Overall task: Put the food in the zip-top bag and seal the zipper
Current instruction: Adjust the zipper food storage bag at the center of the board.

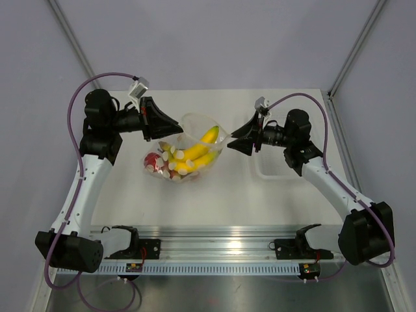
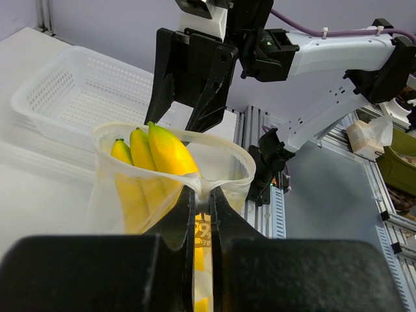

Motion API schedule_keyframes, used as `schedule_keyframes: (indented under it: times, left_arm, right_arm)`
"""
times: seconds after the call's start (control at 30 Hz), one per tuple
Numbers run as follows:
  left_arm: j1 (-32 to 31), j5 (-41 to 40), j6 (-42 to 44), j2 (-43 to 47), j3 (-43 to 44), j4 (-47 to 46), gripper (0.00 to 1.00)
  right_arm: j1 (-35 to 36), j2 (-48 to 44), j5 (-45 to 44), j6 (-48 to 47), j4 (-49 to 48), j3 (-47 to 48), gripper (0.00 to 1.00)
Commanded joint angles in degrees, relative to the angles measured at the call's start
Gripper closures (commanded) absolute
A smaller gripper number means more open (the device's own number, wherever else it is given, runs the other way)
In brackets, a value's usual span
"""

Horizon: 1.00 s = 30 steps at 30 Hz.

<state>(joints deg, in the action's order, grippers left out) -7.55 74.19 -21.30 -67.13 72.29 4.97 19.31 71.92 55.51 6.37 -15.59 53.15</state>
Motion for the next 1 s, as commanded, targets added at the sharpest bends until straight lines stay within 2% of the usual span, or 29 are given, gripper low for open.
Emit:
schedule_keyframes:
  times: [0.0, 0.2, 0.4, 0.43, 0.53, 0.63, 0.67, 0.83, 0.93, 0.97]
  left_arm:
    - [0.3, 2.4, -0.9, 0.5, 3.1, -4.7, 1.0]
    - [0.3, 3.4, -1.7, 0.9, 2.9, -4.6, 1.0]
    - [0.3, 3.5, -1.9, 1.1, 2.7, -4.7, 1.0]
    - [0.3, 3.4, -1.8, 1.1, 2.5, -4.7, 1.0]
    - [0.3, 3.1, -1.1, 1.0, 2.3, -4.3, 1.0]
    - [0.3, 2.3, 1.0, 0.7, 2.2, -1.6, 1.0]
    - [0.4, 2.0, 1.6, 0.6, 2.2, -0.6, 1.0]
    - [2.6, 0.1, 1.4, 0.2, 3.3, 1.5, 1.0]
    - [5.1, -3.4, -2.9, 1.6, 2.2, -2.9, 1.0]
    - [5.1, -6.0, -2.3, 1.9, 2.0, -1.6, 1.0]
  right_arm:
    - [-0.4, 1.4, 5.9, 1.5, -4.2, 3.1, 0.41]
    - [-0.4, 5.3, 9.3, 7.5, -10.9, 5.0, 0.49]
    - [-0.4, 6.0, 8.2, 11.0, -15.5, 5.9, 0.6]
    - [-0.4, 6.0, 8.0, 11.4, -15.6, 5.9, 0.67]
    - [-0.4, 5.1, 7.9, 11.9, -16.1, 5.7, 0.77]
    - [-0.4, 4.0, 8.0, 12.5, -16.3, 5.3, 0.98]
    - [-0.4, 3.4, 8.0, 12.6, -16.3, 5.3, 1.0]
    - [-0.5, -1.4, 6.9, 12.6, -14.6, 5.6, 1.0]
    - [-0.4, -9.0, 2.4, 8.1, -9.8, 5.9, 1.0]
    - [-0.4, -10.6, 0.0, 7.3, -9.1, 5.4, 1.0]
